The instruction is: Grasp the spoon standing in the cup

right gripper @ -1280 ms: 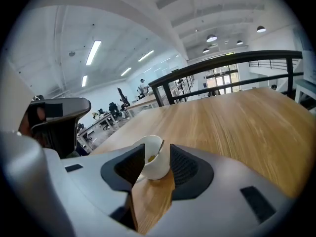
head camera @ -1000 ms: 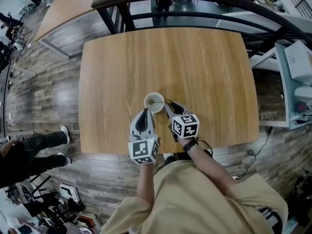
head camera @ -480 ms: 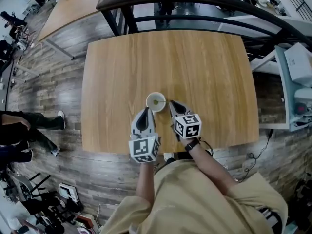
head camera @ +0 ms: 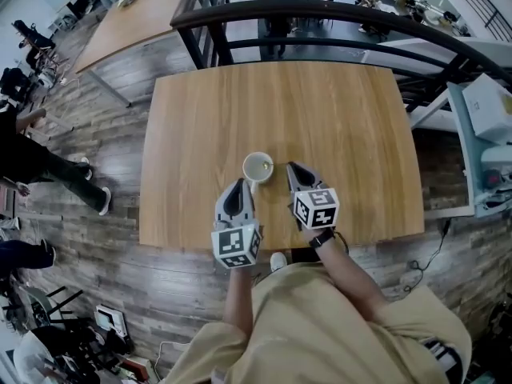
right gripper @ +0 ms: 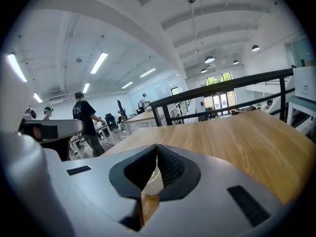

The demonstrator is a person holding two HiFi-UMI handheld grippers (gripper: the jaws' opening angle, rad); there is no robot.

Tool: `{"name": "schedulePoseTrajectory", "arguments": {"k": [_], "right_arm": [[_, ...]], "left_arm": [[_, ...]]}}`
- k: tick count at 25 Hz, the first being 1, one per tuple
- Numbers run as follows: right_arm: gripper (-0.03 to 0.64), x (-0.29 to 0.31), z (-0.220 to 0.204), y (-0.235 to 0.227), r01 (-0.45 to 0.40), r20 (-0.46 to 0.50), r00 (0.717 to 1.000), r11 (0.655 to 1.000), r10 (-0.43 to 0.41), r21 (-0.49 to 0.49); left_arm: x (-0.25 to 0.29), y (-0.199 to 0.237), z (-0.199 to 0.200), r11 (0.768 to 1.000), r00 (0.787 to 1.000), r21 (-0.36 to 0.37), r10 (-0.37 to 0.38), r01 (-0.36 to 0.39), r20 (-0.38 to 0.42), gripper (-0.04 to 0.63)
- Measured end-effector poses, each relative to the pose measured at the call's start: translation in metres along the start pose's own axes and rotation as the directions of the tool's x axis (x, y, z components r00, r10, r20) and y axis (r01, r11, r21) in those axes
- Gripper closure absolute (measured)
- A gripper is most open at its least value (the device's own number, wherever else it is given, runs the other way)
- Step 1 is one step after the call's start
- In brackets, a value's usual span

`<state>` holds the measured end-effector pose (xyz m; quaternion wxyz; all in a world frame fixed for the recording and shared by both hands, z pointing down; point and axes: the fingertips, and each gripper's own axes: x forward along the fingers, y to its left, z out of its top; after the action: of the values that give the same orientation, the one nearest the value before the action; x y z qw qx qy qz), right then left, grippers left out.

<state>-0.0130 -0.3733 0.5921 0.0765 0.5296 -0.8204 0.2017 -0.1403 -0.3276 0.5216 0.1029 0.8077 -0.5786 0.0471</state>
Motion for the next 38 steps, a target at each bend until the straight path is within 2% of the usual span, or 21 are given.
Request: {"name": "schedulePoseTrajectory", "arguments": {"k": [7, 16, 27, 38], "right_arm": [[0.599, -0.036, 0.039, 0.016, 0.003, 0.102, 0.995, 0.993, 0.009, -0.12], [0.598, -0.087, 0.091, 0.045, 0.02, 0.215, 0.976, 0.96, 0.042, -0.279], [0.6, -0.137, 0.12, 0.068, 0.013, 0.299, 0.951, 0.952, 0.083, -0.305], [0.6, -0.142, 0.122, 0.077, 0.033, 0.304, 0.95, 0.94, 0.076, -0.339]], "left_arm": [[-0.026, -0.006, 0.022, 0.999, 0.998, 0.033, 0.014, -0.016, 0.056, 0.584], [-0.054, -0.022, 0.055, 0.995, 0.99, 0.098, -0.001, -0.014, 0.142, 0.584], [-0.09, -0.02, 0.084, 0.992, 0.982, 0.117, 0.027, -0.05, 0.185, 0.584], [-0.093, -0.022, 0.086, 0.99, 0.98, 0.137, -0.002, -0.026, 0.201, 0.584]]}}
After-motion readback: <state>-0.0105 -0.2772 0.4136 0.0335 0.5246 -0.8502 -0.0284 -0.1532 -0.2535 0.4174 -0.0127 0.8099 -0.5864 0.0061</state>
